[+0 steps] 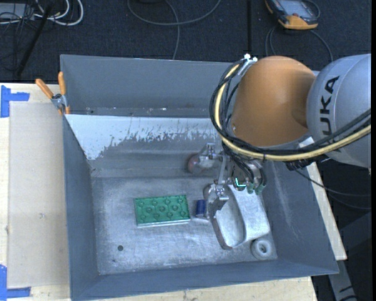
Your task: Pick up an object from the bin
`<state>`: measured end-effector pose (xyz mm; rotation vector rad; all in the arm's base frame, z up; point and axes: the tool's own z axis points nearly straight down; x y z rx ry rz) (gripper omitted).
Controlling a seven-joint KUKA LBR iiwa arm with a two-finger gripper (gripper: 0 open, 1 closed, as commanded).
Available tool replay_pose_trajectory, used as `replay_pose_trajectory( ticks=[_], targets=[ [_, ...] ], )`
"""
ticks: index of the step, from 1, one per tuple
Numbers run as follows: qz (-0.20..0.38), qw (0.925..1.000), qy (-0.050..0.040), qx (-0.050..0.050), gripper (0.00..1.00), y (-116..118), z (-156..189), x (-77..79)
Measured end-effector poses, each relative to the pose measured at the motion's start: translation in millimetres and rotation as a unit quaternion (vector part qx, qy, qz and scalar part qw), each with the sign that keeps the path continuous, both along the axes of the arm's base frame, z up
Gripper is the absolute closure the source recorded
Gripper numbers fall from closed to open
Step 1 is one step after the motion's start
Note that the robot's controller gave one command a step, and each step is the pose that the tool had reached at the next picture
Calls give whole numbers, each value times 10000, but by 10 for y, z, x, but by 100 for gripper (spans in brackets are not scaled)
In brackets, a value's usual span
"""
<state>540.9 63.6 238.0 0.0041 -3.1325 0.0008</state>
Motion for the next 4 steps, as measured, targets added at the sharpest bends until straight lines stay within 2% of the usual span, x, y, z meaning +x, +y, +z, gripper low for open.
replay_pose_trajectory(
  ticks=[1,2,3,4],
  targets=[
    [-144,9999,-6,1,0,48,-1283,225],
    [171,9998,-51,-3,0,193,-1665,380],
    [160,9999,-50,6,100,194,-1640,382],
    [969,9953,-91,6,100,52,18,360]
  ],
)
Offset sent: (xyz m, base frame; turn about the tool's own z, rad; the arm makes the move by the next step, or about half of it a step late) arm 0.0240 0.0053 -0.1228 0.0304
